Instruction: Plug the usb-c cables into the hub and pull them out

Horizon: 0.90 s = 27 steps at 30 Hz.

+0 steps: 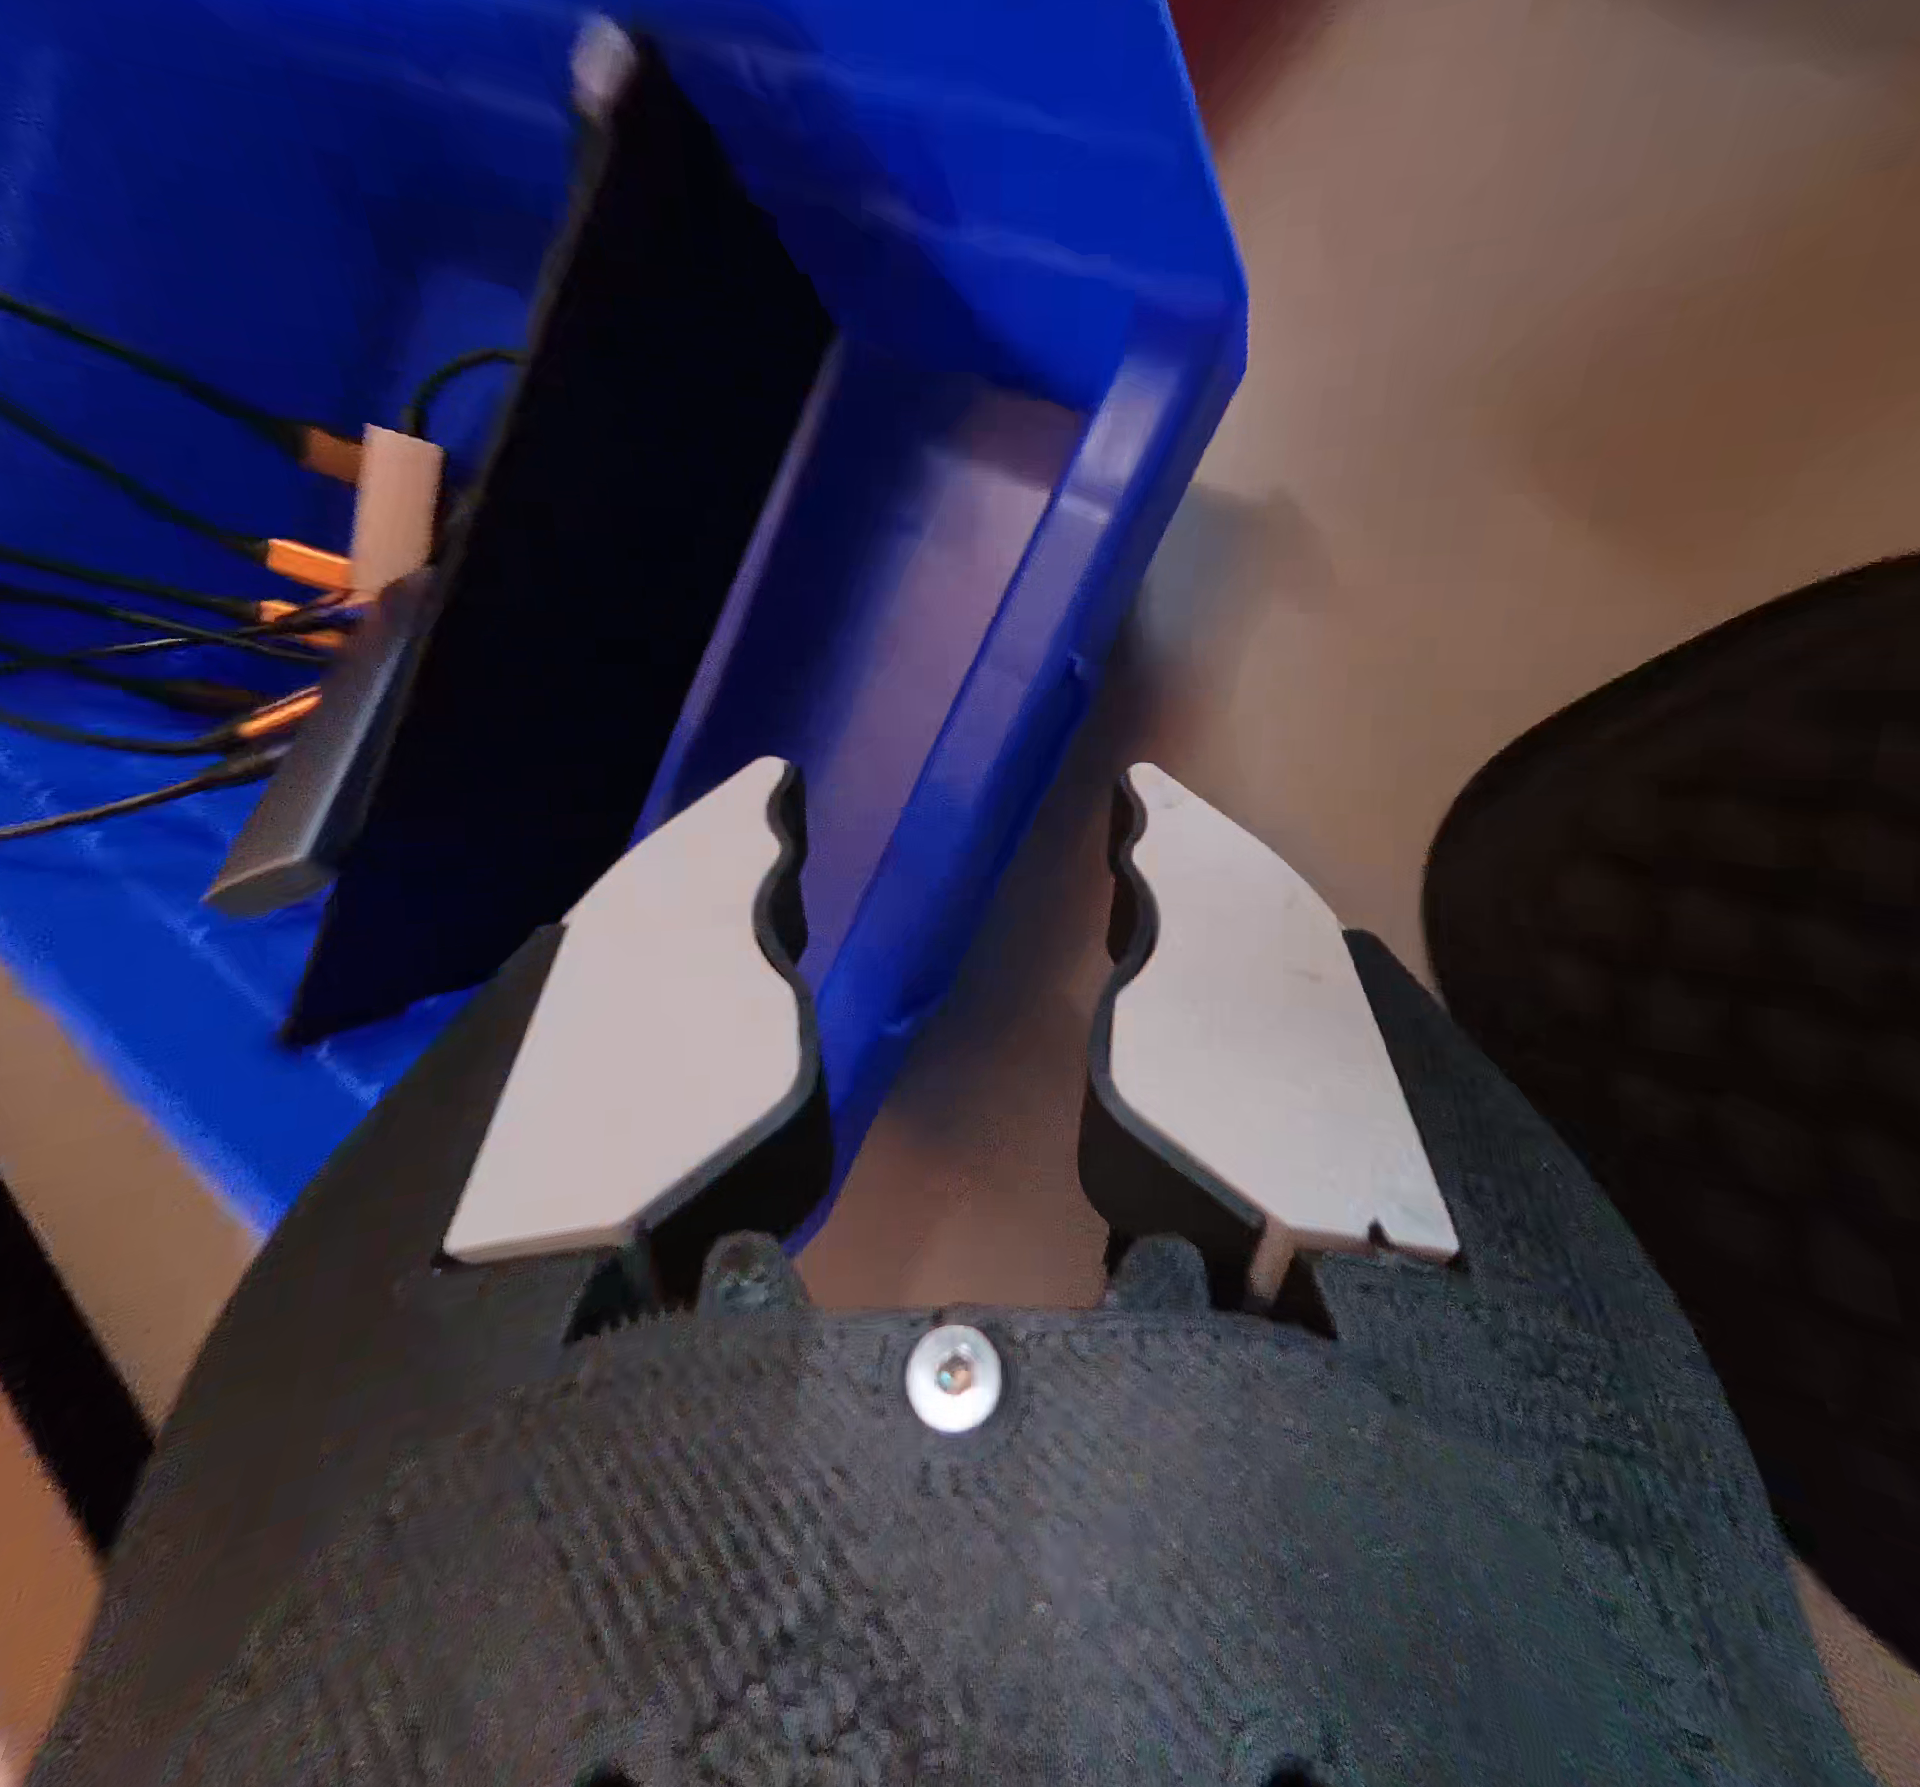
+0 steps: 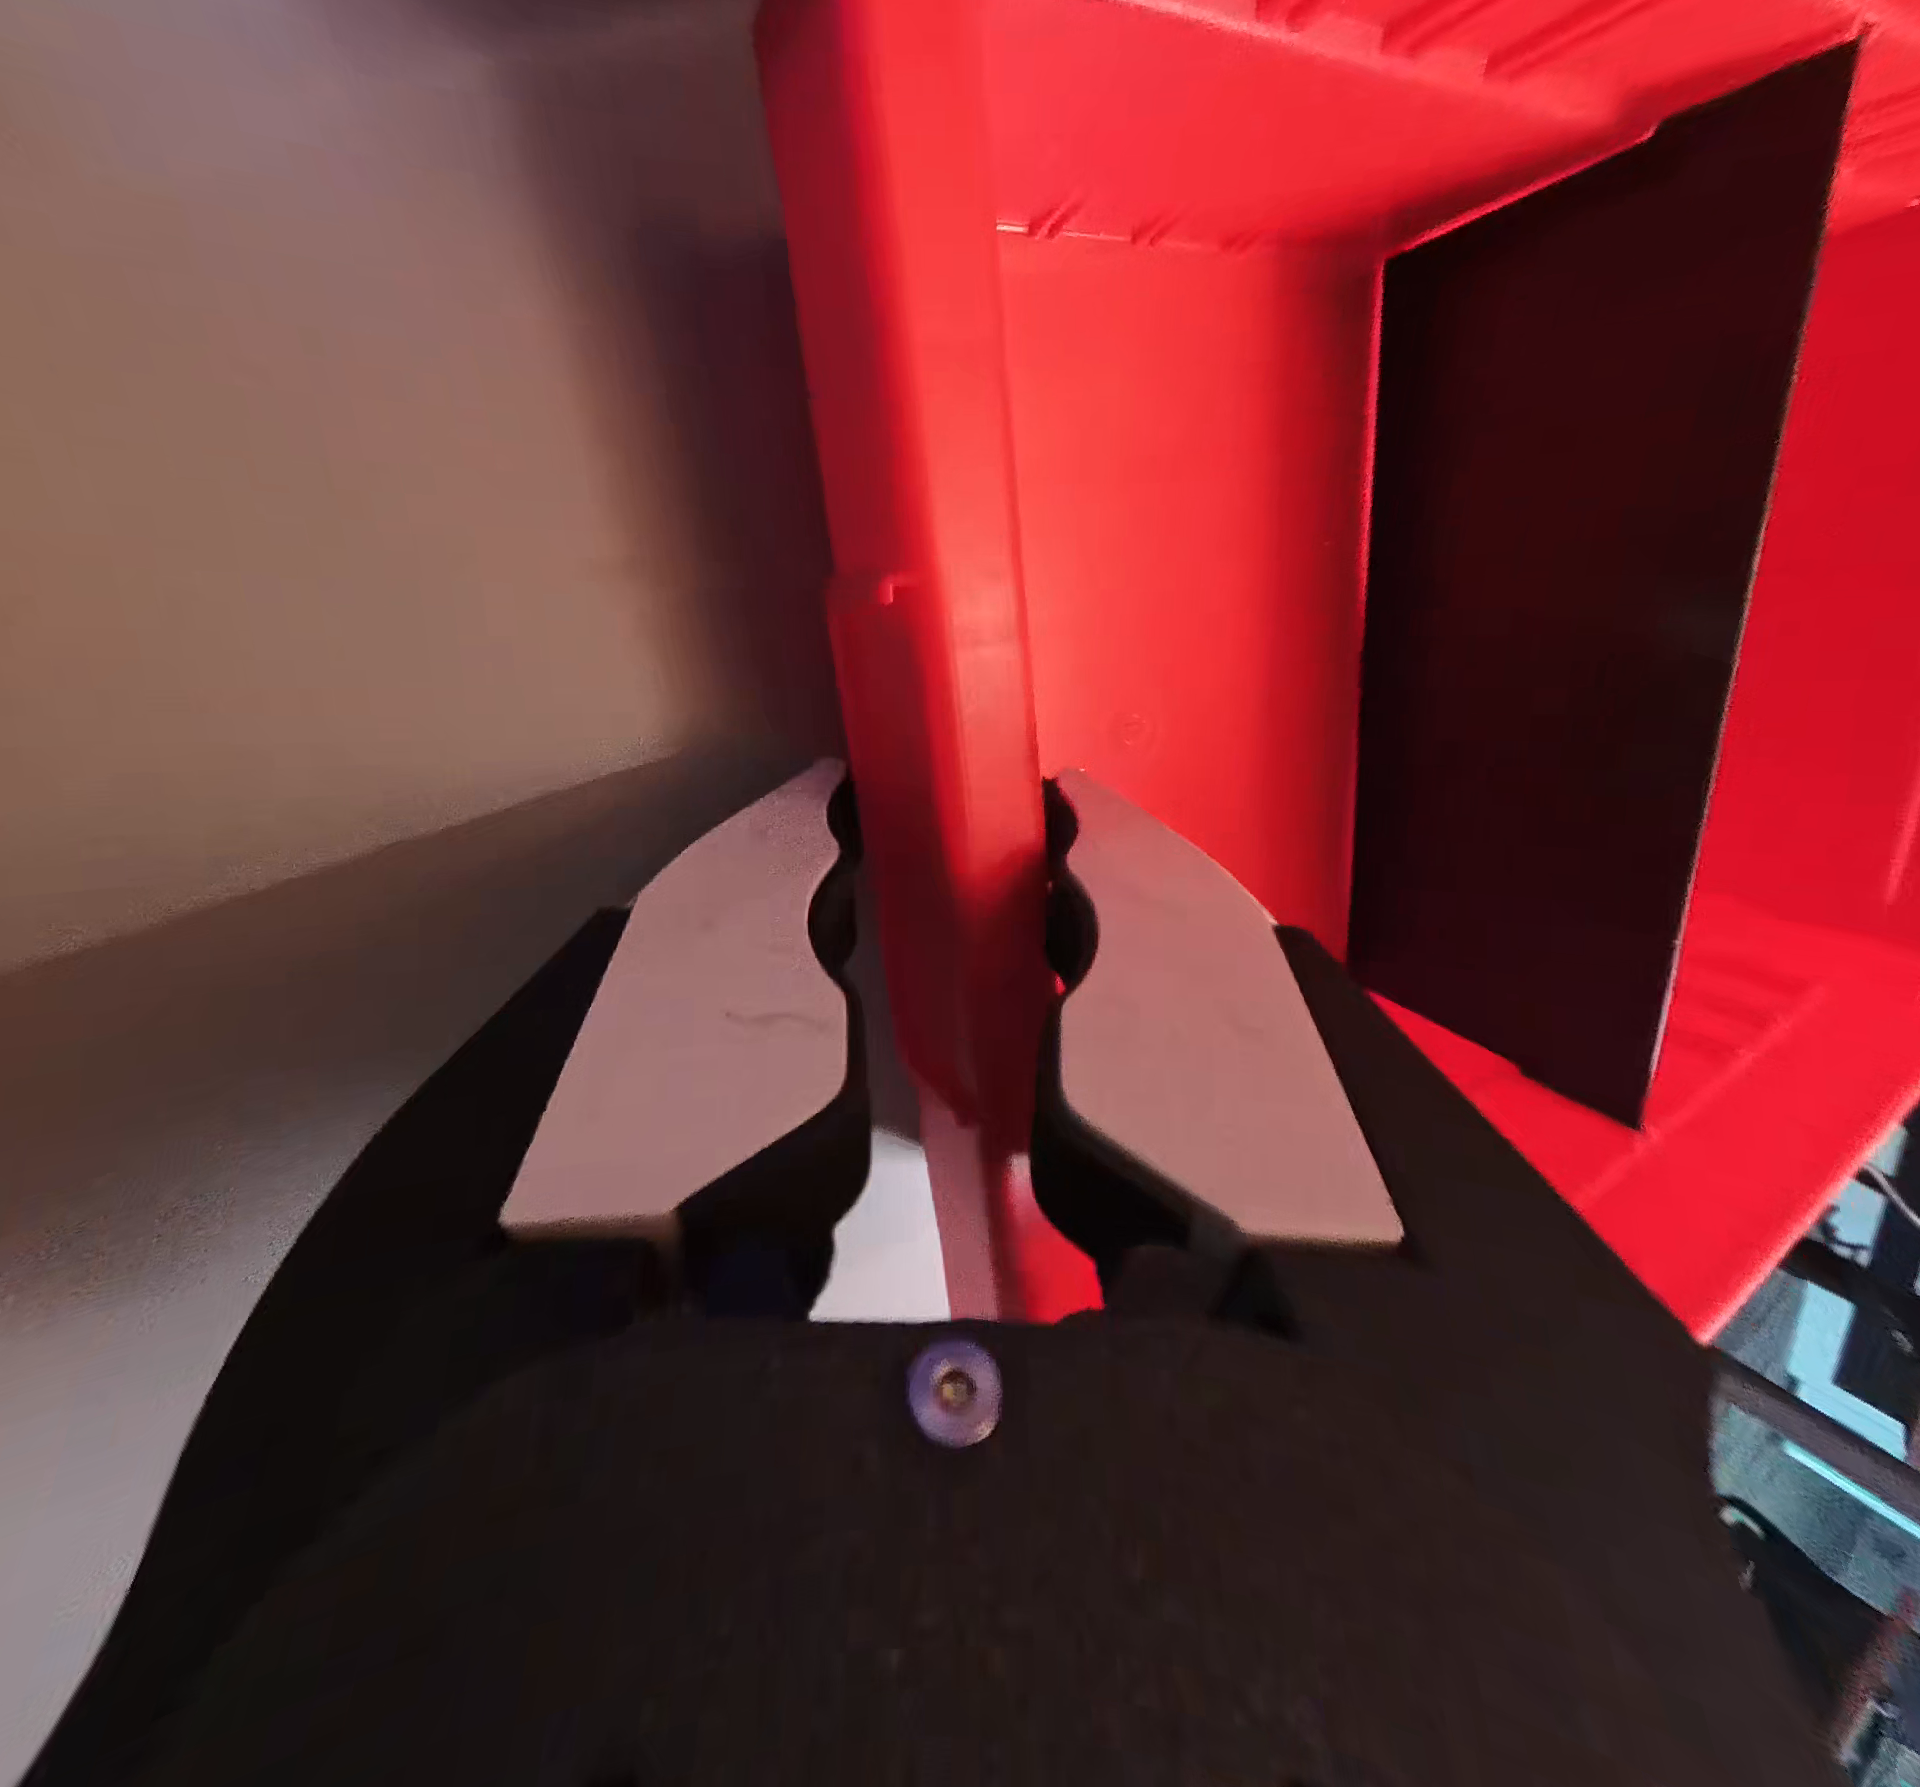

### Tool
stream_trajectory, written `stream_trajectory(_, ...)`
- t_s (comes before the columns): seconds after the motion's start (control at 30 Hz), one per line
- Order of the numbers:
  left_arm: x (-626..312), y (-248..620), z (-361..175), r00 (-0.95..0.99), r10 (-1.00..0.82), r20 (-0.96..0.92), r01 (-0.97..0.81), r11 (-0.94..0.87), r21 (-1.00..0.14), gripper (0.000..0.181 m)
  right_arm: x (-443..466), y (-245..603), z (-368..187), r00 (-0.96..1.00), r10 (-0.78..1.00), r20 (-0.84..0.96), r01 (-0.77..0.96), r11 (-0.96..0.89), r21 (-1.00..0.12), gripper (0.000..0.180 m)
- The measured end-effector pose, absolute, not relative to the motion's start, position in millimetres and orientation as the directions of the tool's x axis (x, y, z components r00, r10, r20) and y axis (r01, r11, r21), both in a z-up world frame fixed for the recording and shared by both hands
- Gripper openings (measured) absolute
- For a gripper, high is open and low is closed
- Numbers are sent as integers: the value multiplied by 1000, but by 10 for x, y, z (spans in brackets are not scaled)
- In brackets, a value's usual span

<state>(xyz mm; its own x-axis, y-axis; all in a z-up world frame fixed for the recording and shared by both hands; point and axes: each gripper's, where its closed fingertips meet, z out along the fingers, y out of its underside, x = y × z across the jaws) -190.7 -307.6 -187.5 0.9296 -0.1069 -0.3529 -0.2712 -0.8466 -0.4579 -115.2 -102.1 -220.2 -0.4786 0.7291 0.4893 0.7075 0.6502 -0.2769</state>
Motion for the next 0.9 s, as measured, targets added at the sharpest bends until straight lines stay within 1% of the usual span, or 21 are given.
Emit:
stream_trajectory(0.03, -1932, -3062, -1979, 921, -144, -362, -294, -867, -402, 57, -1098, -1012, -2206, -496, 726, 476, 706, 656, -265, 32)
stream_trajectory(0.1, -1968, -3022, -2145, 909, -203, -364, -328, -887, -325, 55, -964, -998, -2200, -513, 720, 468, 697, 667, -262, 32)
stream_trajectory(0.13, -1989, -2997, -2204, 904, -221, -367, -339, -892, -298, 49, -866, -995, -2200, -519, 717, 465, 693, 672, -262, 32)
stream_trajectory(0.3, -1950, -2792, -2248, 876, -261, -405, -390, -878, -276, 35, -221, -891, -2201, -508, 722, 470, 699, 664, -265, 32)
stream_trajectory(0.43, -1931, -2591, -2250, 883, -208, -420, -356, -880, -314, 33, 257, -623, -2206, -441, 762, 474, 755, 601, -263, 32)
stream_trajectory(0.6, -1962, -2404, -2255, 885, -190, -424, -348, -877, -333, 31, 605, -125, -2209, -335, 808, 485, 827, 499, -260, 32)
stream_trajectory(0.9, -2257, -2217, -2262, 890, -155, -428, -319, -884, -342, 30, 686, 766, -2221, -257, 836, 484, 885, 405, -230, 32)
